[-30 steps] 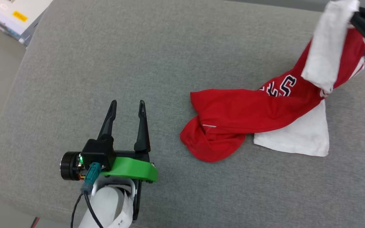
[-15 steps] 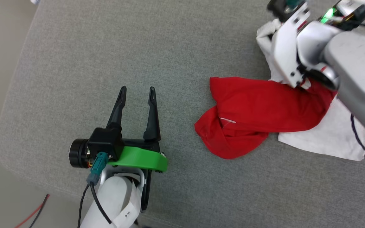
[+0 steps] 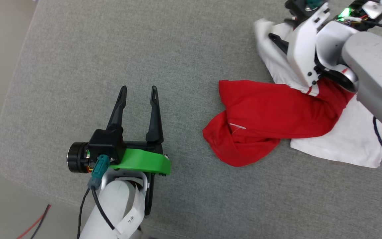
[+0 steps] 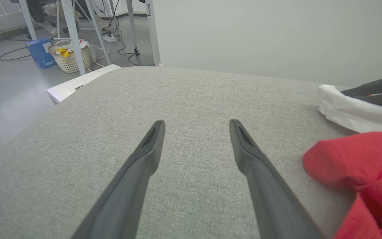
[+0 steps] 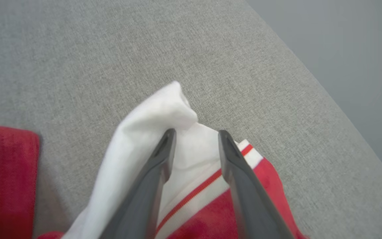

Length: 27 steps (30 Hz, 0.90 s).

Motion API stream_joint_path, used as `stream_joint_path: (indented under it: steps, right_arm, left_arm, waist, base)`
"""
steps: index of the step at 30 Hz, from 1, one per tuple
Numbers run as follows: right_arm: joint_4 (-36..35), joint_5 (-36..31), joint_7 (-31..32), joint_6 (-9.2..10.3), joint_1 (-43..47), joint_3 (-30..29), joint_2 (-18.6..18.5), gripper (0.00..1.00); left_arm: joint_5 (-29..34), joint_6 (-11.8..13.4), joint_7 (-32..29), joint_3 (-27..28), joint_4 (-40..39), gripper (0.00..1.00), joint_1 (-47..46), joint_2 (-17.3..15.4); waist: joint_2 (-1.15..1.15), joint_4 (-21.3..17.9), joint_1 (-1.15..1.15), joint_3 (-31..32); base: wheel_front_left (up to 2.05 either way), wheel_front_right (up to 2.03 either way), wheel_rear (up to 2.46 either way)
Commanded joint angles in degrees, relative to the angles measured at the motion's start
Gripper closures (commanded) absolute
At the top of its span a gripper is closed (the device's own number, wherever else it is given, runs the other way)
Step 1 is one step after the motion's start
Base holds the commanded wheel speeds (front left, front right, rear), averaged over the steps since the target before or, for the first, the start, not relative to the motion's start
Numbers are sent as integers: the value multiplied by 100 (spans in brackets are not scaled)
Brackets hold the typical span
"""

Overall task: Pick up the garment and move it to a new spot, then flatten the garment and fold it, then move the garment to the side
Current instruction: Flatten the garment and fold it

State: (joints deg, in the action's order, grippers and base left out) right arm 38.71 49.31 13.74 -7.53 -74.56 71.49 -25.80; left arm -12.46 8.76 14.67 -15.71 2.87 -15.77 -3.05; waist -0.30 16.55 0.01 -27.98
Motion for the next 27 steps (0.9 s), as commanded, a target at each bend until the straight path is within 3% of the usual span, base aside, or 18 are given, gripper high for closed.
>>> stream_joint_path:
  steps: [1, 6, 11, 16, 21, 27]
  right_arm:
    - [-96, 99, -321, 4, 26, -15, -139, 0]
    - [-626, 155, -1188, 4, 204, -112, -747, 0]
    - [-1409, 224, -1272, 4, 290, -231, -1381, 0]
    - [-2464, 555, -476, 4, 317, -233, -2129, 0]
    - [-3308, 1059, 744, 4, 421, -191, -2815, 0]
    - [-3925, 1349, 2036, 4, 718, -59, -3237, 0]
  left_arm:
    - [67, -30, 33, 53, -10, 0, 67, 17]
    - [225, -69, 33, 271, -65, 0, 273, 17]
    - [353, -128, 33, 455, -122, 0, 492, 17]
    - [441, -197, 33, 562, -144, 0, 638, 17]
    - [465, -230, 33, 605, -164, 0, 691, 17]
    - [457, -243, 33, 577, -179, 0, 697, 17]
  waist:
    - [30, -162, -1, 257]
    - [30, -332, -1, 568]
    - [30, -519, -1, 800]
    - [30, -631, -1, 960]
    - [30, -662, -1, 1037]
    - [30, -636, -1, 1039]
  base:
    - [0, 0, 0]
    - [0, 0, 0]
    - [0, 0, 0]
    - [0, 0, 0]
    - [0, 0, 0]
    - [0, 0, 0]
